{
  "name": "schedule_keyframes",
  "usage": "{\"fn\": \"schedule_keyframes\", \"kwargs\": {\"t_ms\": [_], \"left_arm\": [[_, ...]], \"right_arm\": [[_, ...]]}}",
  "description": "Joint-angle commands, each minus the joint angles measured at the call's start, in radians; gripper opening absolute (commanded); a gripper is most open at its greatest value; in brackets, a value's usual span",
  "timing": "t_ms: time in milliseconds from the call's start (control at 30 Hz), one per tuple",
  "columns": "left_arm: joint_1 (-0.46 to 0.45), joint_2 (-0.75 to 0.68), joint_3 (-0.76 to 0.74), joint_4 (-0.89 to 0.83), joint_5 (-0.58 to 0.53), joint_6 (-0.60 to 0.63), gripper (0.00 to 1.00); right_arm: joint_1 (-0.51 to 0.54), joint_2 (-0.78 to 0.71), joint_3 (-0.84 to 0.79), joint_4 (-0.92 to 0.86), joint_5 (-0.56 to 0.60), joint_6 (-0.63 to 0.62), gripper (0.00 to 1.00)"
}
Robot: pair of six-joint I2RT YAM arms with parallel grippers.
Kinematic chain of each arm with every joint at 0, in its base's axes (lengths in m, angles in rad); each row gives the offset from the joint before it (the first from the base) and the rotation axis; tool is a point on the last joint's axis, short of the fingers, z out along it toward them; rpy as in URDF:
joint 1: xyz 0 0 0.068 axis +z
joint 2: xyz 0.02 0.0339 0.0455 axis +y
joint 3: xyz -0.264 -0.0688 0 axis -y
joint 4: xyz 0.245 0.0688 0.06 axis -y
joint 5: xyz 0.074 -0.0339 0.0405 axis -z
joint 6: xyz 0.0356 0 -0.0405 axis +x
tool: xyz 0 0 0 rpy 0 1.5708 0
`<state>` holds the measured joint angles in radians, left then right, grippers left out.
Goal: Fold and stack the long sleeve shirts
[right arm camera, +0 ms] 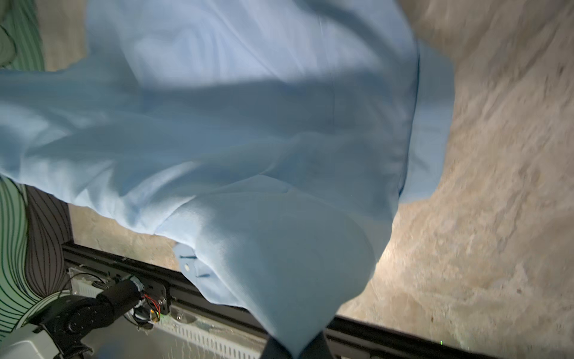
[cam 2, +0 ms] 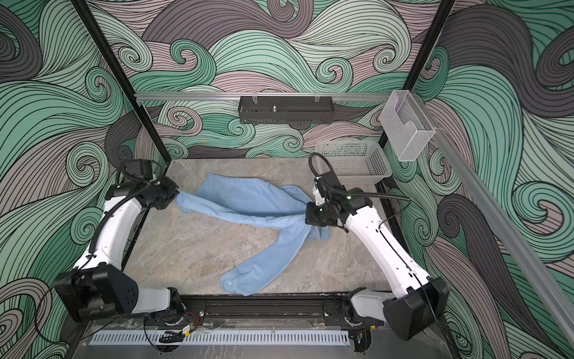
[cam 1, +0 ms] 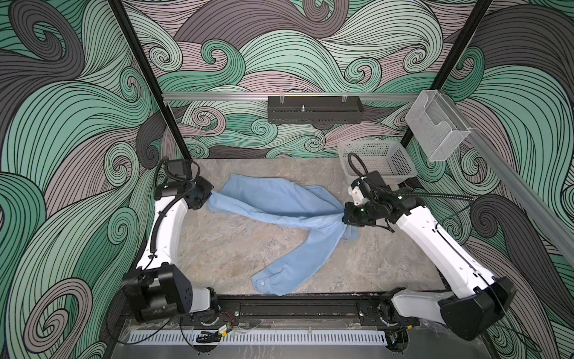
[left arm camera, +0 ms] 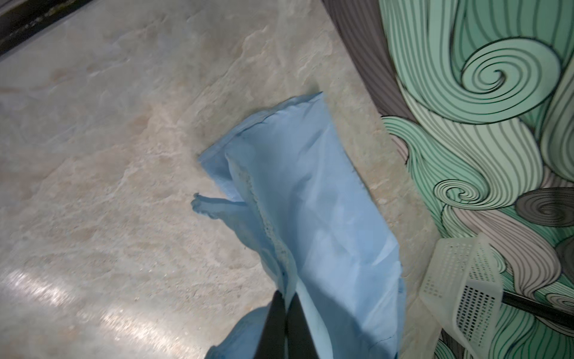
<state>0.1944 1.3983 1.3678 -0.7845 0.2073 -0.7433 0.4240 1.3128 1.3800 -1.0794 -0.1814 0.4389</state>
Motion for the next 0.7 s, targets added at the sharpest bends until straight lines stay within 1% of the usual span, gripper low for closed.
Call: {"fn": "schedule_keyframes", "kwargs": {"t_ms": [0, 100, 233, 267, 333, 400, 433, 533, 600, 667], "left_arm": [[0.007, 0.002, 0.018, -0.059, 0.057, 0.013, 0.0], [0.006, -0.028, -0.101, 0.004, 0.061, 0.025, 0.0], [0.002, -0.029, -0.243, 0.023, 0.082, 0.032, 0.0], [0.001, -0.033, -0.276, 0.035, 0.087, 0.033, 0.0], [0.001, -0.053, -0.349, 0.059, 0.092, 0.033, 0.0], [0.001, -0.073, -0.389, 0.065, 0.092, 0.038, 0.0], [0.001, -0.082, -0.405, 0.065, 0.091, 0.041, 0.0], [0.002, -0.104, -0.431, 0.061, 0.087, 0.052, 0.0], [0.002, -0.114, -0.438, 0.056, 0.086, 0.055, 0.0], [0.003, -0.121, -0.442, 0.055, 0.087, 0.053, 0.0]], "right_arm": [[-0.009, 0.025, 0.003, -0.048, 0.022, -0.046, 0.0], [-0.01, 0.044, -0.092, -0.047, 0.033, -0.049, 0.0], [-0.01, 0.052, -0.209, -0.023, 0.078, -0.044, 0.0], [-0.01, 0.047, -0.223, -0.022, 0.088, -0.039, 0.02], [-0.006, 0.026, -0.249, -0.029, 0.104, -0.03, 0.4], [0.013, -0.006, -0.256, -0.064, 0.137, -0.019, 0.49], [0.042, -0.035, -0.256, -0.082, 0.172, -0.008, 0.56], [0.171, -0.103, -0.242, -0.151, 0.284, 0.045, 0.72], [0.288, -0.117, -0.237, -0.164, 0.328, 0.088, 0.75], [0.409, -0.099, -0.246, -0.136, 0.347, 0.132, 0.77]]}}
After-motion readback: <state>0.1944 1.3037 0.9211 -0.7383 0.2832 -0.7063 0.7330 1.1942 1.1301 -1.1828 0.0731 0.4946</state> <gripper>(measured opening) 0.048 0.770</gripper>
